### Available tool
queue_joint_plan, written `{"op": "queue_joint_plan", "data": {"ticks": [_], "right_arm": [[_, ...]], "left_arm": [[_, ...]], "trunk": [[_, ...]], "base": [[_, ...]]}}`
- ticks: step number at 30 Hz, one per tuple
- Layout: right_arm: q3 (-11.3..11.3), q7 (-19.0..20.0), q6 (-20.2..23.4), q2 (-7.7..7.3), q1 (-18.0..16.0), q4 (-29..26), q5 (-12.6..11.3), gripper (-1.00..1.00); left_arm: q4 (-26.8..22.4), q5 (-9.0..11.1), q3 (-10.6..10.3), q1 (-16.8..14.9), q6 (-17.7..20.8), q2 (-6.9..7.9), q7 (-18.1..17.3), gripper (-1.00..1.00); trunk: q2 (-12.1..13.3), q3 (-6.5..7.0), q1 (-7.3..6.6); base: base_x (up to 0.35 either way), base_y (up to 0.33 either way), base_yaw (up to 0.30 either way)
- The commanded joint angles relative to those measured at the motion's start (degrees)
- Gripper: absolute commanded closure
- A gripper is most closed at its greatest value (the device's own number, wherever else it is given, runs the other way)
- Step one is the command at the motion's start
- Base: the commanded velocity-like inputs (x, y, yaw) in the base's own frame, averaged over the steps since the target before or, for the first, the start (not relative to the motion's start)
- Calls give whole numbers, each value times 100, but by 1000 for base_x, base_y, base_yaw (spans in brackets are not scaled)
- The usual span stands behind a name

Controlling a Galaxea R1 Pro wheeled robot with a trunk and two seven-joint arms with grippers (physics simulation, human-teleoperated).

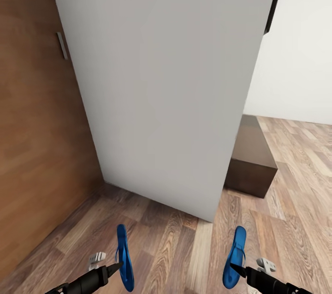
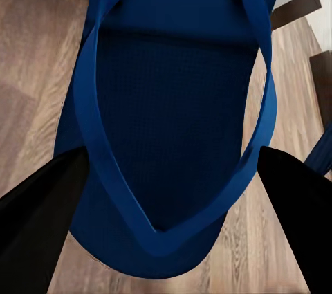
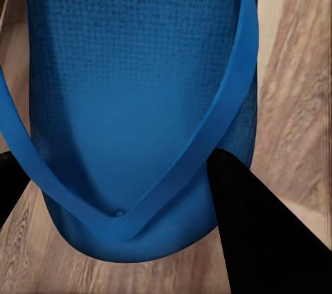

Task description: In the bedroom, move the book from the bed onto either nightstand, and place the two sandals side by side next to the bed.

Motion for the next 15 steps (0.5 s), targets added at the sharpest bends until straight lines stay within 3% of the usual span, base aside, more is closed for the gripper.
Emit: {"op": "queue_joint_plan", "data": {"ticks": [1, 15], "right_arm": [[-11, 2, 62, 1, -3, 2, -44, 100], [-11, 1, 62, 1, -3, 2, -44, 100]], "left_arm": [[0, 31, 7, 0, 60, 0, -21, 100], [0, 33, 7, 0, 60, 0, -26, 100]], "trunk": [[39, 13, -24], [160, 67, -90]], "base": [[0, 0, -197], [0, 0, -197]]}}
